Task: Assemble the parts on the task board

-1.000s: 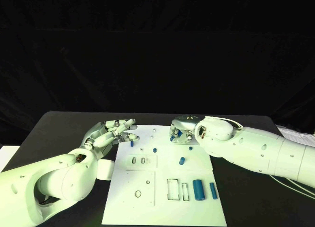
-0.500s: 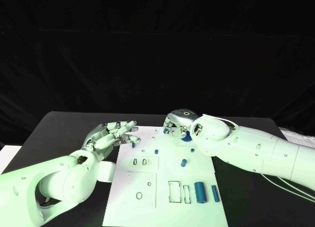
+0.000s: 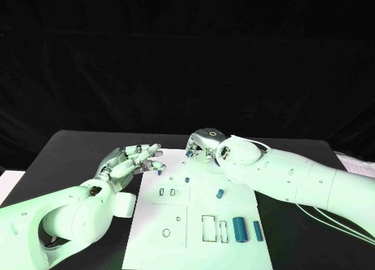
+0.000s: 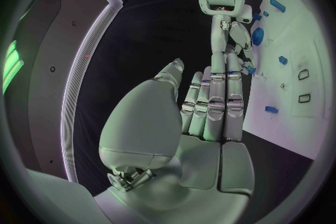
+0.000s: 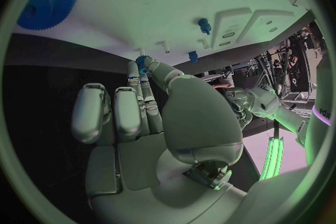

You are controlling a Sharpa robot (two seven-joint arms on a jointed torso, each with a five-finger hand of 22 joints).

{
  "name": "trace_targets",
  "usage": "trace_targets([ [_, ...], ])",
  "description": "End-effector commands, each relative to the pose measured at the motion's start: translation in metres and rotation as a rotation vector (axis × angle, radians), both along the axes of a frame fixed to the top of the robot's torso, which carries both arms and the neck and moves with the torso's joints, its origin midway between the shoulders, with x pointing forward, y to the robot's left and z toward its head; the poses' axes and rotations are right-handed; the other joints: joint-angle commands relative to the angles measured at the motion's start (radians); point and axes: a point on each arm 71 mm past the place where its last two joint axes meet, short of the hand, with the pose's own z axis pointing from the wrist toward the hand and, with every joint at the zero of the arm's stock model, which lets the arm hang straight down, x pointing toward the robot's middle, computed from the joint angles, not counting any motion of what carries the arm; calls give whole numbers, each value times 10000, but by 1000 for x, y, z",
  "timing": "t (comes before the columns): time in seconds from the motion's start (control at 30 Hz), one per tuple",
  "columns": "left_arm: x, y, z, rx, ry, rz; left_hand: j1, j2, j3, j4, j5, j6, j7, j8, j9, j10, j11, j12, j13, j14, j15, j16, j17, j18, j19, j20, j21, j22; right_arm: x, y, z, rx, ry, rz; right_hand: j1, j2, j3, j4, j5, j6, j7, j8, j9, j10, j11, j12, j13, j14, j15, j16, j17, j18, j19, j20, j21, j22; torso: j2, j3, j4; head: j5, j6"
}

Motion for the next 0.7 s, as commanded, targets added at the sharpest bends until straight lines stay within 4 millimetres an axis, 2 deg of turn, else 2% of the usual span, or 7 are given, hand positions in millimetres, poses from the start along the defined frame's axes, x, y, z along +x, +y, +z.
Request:
trace_targets([
  [0.03, 0, -3, 2, -135, -56, -197, -17, -46, -24, -29, -46, -32, 48, -36, -12, -52, -6, -31, -8, -9, 36, 16, 17, 110, 49, 27, -7, -8, 0, 3, -1, -118, -44, 87, 68, -9, 43, -9, -43, 37, 60, 62, 17, -3, 58, 69, 9, 372, 3, 49, 16, -77, 42, 2, 33, 9, 31, -13, 18, 33, 0],
  [0.33, 0, -3, 2, -145, -58, -221, -17, -46, -24, -29, -46, -32, 48, -36, -12, -52, -6, -31, -8, -9, 36, 16, 17, 110, 49, 27, -7, -8, 3, 8, -4, -327, 158, -41, 47, -52, 52, 23, -79, 20, 72, 55, 15, -23, 72, 68, 8, 364, 15, 51, 2, -78, 35, 10, 45, 21, 47, -20, 18, 34, 25],
  [0.5, 0, -4, 2, -156, -54, -248, -17, -46, -24, -29, -46, -32, 48, -36, -12, -52, -6, -31, -8, -9, 36, 16, 17, 110, 49, 27, -7, -8, 6, 8, -6, -496, 128, -255, 27, -82, 55, 47, -103, 5, 78, 50, 13, -37, 79, 67, 7, 358, 22, 53, -5, -78, 27, 16, 48, 21, 53, -26, 50, 7, 21],
  [0.7, 0, -4, 2, -165, -46, -276, -15, -44, -25, -36, -46, -29, 48, -40, -10, -50, -5, -33, -6, -23, 39, 8, 24, 109, 43, 30, -13, -12, 8, 8, -7, -686, 77, -440, 23, -94, 59, 55, -114, -3, 81, 47, 11, -47, 81, 65, 7, 356, 25, 57, -2, -76, 21, 19, 46, 14, 71, -29, 57, 33, 37],
])
